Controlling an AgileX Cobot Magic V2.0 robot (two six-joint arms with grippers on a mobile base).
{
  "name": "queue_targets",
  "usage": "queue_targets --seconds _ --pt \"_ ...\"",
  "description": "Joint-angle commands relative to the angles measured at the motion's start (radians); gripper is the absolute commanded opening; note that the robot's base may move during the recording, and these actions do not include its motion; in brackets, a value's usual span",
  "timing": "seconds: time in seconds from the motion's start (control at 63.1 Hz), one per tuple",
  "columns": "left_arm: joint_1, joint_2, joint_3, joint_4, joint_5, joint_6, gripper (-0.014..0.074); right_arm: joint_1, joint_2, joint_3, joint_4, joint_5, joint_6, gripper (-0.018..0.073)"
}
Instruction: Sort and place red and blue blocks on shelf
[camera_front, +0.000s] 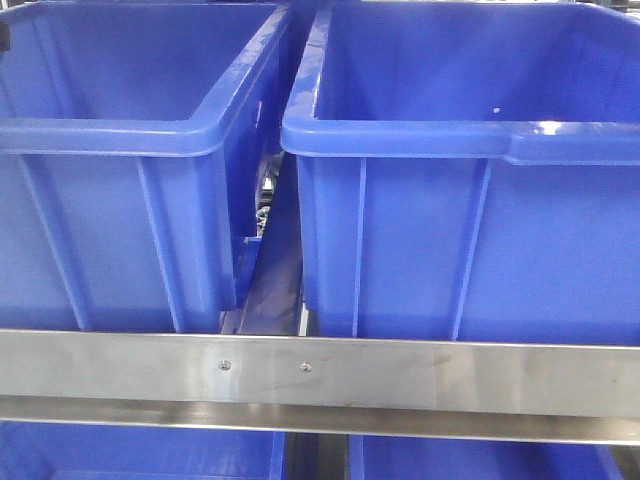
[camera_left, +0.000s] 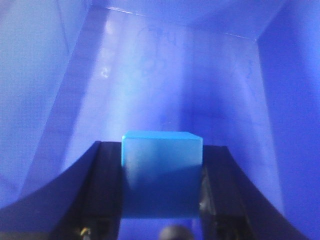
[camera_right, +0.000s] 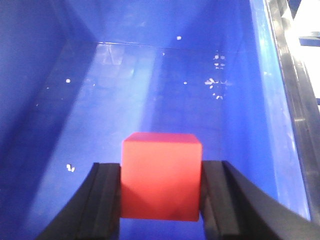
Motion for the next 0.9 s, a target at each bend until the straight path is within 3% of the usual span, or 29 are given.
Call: queue_targets --seconds 0.0,0.127,0.222,0.554,0.618,0.681,0.776,0.824,0.887 --pt "-0.005 -0.025 -0.037 0.003 -0.083 -0.002 0.0202 0.002 -0.012 -0.042 -0.01 -0.097 -0.002 0.0182" --pt "-0.005 -0.025 -0.037 0.003 -0.083 -0.002 0.044 0.002 -0.012 -0.042 -0.011 -0.107 -0.002 0.0473" --pt "-0.005 -0.025 -0.037 0.003 -0.083 -0.002 0.0577 0.002 -0.012 -0.042 -0.011 -0.114 -0.002 0.061" --pt "-0.005 -0.025 -0.037 -0.004 -0.083 -0.002 0.0559 0.002 -0.012 -0.042 -0.011 -0.119 -0.002 0.061" --pt "-0.005 -0.027 -0.037 -0.009 -0.083 -0.002 0.0496 0.002 -0.012 -0.042 -0.011 -0.123 -0.002 0.0571" --pt "-0.005 -0.031 -0.037 -0.009 -0.077 -0.002 0.0377 0.002 -0.012 -0.042 -0.011 -0.123 -0.002 0.0484" --pt "-0.005 -0.047 -0.037 -0.009 -0.045 -0.002 0.01 0.002 -0.012 -0.042 -0.011 -0.123 -0.002 0.0307" --pt "-0.005 -0.059 -0.037 -0.006 -0.037 -0.002 0.0144 0.002 -0.012 -0.042 -0.011 -0.123 -0.002 0.0162" --pt "-0.005 -0.068 -0.037 -0.006 -0.027 -0.002 0.0156 0.002 -0.012 -0.042 -0.011 -0.121 -0.002 0.0034"
